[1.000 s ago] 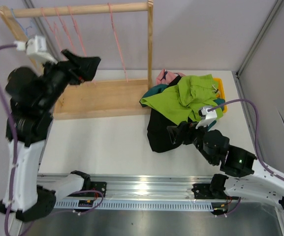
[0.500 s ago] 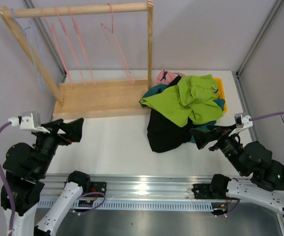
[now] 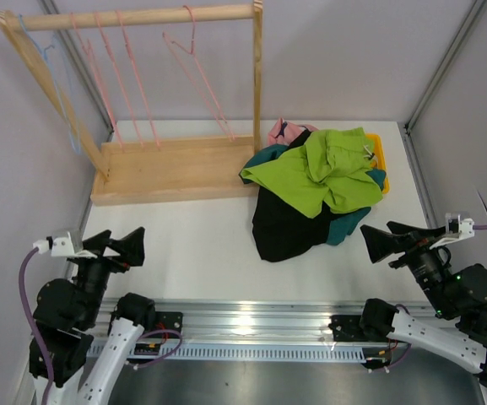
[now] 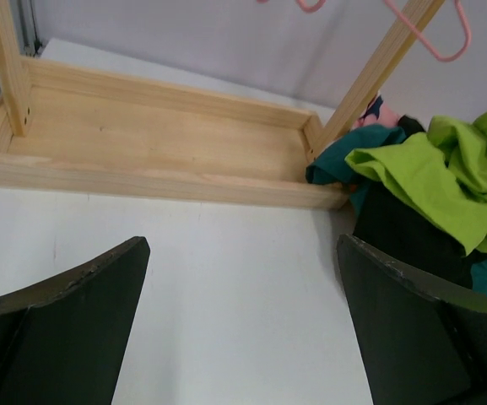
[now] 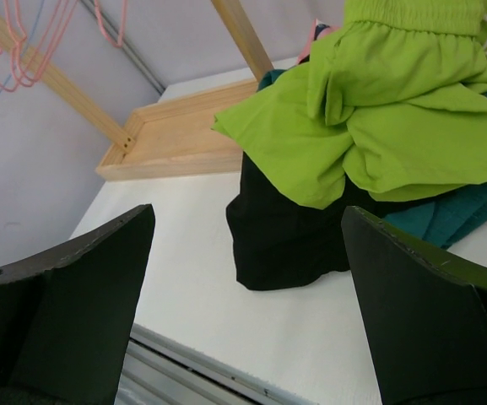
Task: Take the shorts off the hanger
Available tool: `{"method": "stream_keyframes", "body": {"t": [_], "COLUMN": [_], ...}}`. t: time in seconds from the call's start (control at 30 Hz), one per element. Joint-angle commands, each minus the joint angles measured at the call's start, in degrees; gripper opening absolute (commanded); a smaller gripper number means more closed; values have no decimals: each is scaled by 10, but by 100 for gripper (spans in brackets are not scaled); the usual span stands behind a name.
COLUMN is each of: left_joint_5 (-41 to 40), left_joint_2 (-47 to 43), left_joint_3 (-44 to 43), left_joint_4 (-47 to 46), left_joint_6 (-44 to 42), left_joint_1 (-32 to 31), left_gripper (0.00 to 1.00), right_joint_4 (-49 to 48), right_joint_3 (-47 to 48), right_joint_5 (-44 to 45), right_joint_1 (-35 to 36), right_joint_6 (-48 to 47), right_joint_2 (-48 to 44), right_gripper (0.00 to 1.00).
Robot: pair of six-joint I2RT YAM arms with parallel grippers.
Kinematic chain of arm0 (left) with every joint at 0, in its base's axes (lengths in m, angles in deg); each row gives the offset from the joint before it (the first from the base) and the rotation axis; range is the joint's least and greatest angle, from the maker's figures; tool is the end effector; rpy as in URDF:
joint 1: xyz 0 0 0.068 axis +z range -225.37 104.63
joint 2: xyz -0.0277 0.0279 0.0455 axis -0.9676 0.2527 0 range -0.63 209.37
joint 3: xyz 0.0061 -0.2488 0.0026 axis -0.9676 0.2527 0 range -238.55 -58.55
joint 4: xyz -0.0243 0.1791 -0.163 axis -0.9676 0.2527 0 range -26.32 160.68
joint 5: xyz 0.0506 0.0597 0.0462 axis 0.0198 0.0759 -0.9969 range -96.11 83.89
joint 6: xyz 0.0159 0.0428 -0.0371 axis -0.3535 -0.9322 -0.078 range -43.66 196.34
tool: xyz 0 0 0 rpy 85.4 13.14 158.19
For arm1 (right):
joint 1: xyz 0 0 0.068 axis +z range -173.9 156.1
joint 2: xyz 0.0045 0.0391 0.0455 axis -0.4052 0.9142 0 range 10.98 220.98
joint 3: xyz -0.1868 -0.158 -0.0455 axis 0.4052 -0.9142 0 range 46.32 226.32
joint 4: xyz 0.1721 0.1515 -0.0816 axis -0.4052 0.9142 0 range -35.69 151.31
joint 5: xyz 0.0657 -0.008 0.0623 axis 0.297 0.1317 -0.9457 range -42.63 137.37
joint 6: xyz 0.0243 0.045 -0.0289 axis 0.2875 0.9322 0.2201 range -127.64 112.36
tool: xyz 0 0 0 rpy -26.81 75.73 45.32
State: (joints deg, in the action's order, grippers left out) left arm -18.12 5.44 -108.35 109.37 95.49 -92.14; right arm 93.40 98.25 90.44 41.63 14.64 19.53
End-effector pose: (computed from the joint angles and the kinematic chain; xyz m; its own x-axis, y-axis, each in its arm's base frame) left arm 0.0210 0.0029 0.3341 -0.0583 -0.3176 -0.9464 0.0678 0.9446 -0.3211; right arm 0.0311 -0.0020 0.3555 -0.1167 0.4125 -0.9034 -0.3660 0.8278 0.4252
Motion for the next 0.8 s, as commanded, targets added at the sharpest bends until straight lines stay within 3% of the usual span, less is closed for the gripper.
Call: {"method": "stream_keyframes", "body": {"t": [0.0,0.77], "left_joint_5": [-18,-28], "left_joint_2": [-44,-59], "left_joint_3": [24,50], "left_joint_4": [-74,-87], "left_joint_6": [-10,-10], "left_joint_1": [-4,-3], "left_gripper": [99,99], "right_joint_4": [11,15], "right_joint_3": [-14,-16], "right_joint_5": [25,12], "right_joint_1": [3,0], "right_joint_6": [0,7], "right_joint_2": [1,5], "right_gripper": [99,99]}}
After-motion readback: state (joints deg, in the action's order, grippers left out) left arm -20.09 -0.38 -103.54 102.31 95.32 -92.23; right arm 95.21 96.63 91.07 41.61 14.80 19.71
